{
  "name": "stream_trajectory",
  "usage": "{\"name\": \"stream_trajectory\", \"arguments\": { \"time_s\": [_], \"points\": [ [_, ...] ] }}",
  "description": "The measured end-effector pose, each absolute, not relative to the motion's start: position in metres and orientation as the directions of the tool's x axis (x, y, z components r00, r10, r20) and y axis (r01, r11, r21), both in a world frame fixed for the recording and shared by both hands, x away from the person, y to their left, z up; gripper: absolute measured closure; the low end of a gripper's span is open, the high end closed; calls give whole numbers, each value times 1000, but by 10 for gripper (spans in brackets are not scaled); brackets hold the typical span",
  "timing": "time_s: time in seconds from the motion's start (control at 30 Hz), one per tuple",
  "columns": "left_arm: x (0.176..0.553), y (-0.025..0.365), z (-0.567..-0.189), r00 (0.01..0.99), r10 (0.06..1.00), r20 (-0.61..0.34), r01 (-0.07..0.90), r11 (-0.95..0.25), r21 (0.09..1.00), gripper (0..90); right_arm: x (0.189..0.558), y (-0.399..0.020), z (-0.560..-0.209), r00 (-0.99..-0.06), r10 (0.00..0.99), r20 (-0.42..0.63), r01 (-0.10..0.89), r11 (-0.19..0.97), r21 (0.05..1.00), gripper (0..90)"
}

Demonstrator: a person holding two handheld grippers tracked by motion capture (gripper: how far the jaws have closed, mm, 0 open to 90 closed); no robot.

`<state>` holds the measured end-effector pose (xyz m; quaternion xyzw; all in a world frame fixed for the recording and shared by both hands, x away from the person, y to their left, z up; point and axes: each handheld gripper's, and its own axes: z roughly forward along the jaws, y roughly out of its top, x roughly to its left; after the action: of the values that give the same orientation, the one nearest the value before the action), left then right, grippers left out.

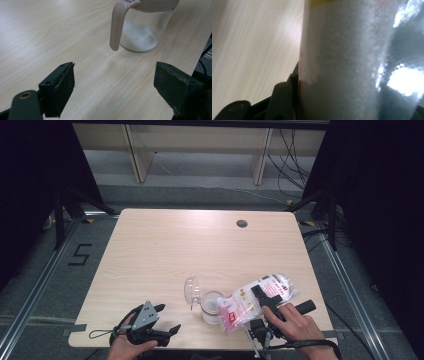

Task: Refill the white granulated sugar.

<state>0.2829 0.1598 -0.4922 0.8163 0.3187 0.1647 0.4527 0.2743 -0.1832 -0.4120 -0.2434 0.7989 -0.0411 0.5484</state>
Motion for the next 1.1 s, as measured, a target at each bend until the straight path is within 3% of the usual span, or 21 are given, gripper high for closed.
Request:
{"name": "stream_trajectory", "arguments": {
  "time_s": [0.03, 0.23, 0.4, 0.5, 1.07, 1.1],
  "points": [
    [283, 159, -492, 746, 666, -32, 372, -377, 848, 168, 273, -185, -414, -308, -399, -863, -318, 899, -302, 547],
    [281, 158, -492, 738, 674, -35, 376, -368, 850, 168, 275, -184, -412, -279, -445, -851, -350, 872, -342, 548],
    [281, 158, -492, 739, 673, -35, 376, -368, 850, 168, 273, -185, -414, -302, -407, -862, -327, 894, -307, 548],
    [282, 158, -493, 740, 671, -39, 375, -364, 852, 168, 274, -183, -412, -283, -443, -851, -347, 874, -340, 548],
    [282, 159, -493, 740, 671, -32, 373, -371, 850, 168, 273, -186, -413, -306, -410, -859, -328, 893, -309, 550],
    [282, 159, -493, 739, 673, -27, 374, -377, 848, 168, 275, -184, -412, -290, -440, -850, -352, 875, -333, 550]
  ]
}}
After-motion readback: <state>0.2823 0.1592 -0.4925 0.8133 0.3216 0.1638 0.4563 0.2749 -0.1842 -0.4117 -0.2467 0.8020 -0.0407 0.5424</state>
